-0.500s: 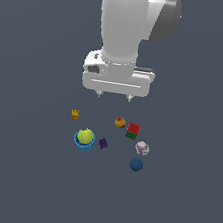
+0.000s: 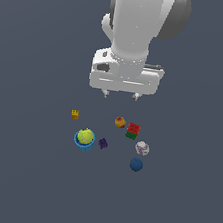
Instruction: Pick up a designated object from a clutter of objects.
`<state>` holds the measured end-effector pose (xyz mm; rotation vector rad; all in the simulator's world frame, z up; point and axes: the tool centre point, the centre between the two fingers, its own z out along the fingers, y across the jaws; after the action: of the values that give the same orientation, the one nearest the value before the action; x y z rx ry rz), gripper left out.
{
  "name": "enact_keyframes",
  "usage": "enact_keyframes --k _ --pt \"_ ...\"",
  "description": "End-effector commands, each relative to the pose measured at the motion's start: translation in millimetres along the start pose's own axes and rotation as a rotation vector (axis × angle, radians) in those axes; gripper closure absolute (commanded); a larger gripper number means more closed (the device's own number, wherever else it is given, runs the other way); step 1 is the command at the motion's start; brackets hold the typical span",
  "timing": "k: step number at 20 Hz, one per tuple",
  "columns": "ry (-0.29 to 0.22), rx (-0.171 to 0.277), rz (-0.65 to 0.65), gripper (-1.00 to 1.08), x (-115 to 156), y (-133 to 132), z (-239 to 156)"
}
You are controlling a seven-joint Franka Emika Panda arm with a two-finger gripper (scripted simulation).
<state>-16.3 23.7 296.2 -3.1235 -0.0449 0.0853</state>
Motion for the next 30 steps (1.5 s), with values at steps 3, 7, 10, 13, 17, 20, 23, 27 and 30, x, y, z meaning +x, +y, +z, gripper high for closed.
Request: enact_keyframes --k 3,7,10,13,17,20,23,27,30 --pt "0.005 -0.003 -0.018 -0.92 0 -6 -3" --pt "0.005 -0.003 -0.022 -0.92 0 -6 1" --pt "0.006 -0.005 -0.036 -0.92 0 -6 9" --pt "0.008 -0.008 -0.058 -0.92 0 -7 20" --pt "0.012 -0.013 -0.099 -0.92 -1 -9 41" --pt "0.016 -0.017 -0.140 -0.92 -3 -10 61" --pt "0.020 -0.022 -0.190 -0.92 -7 -13 85" --pt "0.026 -0.027 -0.265 -0.92 -15 -16 119" --pt "0.031 -0.030 -0.321 -0.92 -23 -19 143"
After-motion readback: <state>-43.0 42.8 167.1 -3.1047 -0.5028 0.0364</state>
